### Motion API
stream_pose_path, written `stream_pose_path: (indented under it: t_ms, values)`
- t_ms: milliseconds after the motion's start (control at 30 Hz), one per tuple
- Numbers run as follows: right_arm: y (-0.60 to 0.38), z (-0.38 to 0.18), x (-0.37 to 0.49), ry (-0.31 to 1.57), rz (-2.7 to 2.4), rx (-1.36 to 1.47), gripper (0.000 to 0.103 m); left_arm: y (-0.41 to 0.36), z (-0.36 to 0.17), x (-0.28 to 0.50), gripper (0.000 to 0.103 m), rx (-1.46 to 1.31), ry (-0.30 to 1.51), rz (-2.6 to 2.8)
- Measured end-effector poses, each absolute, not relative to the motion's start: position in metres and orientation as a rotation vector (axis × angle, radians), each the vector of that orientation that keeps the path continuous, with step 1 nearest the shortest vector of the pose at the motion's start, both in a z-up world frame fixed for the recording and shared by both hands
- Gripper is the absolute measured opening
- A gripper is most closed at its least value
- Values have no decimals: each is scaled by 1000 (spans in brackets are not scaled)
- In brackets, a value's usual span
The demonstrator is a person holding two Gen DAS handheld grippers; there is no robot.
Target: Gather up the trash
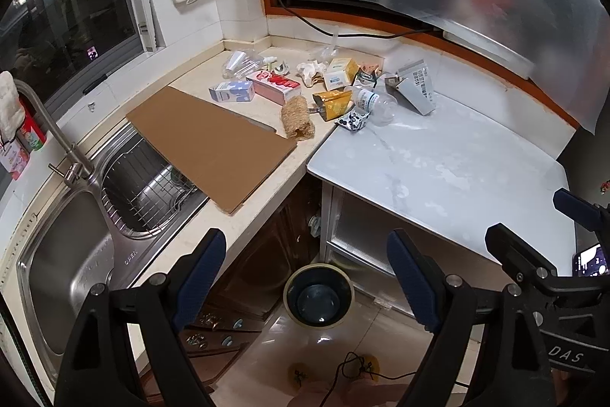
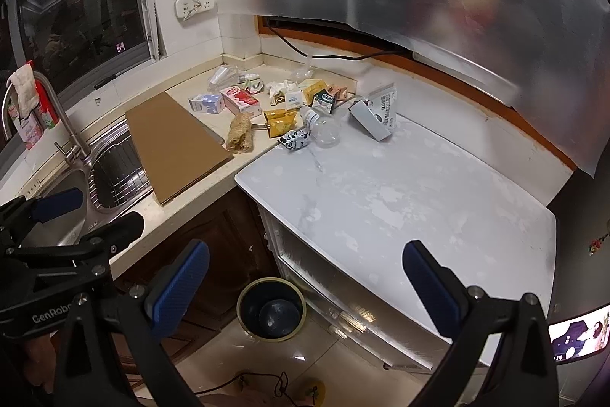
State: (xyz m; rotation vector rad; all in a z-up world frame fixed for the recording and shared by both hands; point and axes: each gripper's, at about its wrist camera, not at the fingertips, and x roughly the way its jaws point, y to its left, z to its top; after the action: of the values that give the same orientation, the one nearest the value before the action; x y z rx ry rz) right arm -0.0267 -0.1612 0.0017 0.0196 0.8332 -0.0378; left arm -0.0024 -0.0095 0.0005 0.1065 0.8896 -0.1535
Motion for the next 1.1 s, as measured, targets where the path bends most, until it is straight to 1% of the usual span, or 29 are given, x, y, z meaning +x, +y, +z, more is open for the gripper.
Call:
stream_pose_path:
  t_ms: [1100]
  values:
    - [-164, -1, -24, 839, -80, 63, 102, -12, -2, 6, 84, 125, 899, -193]
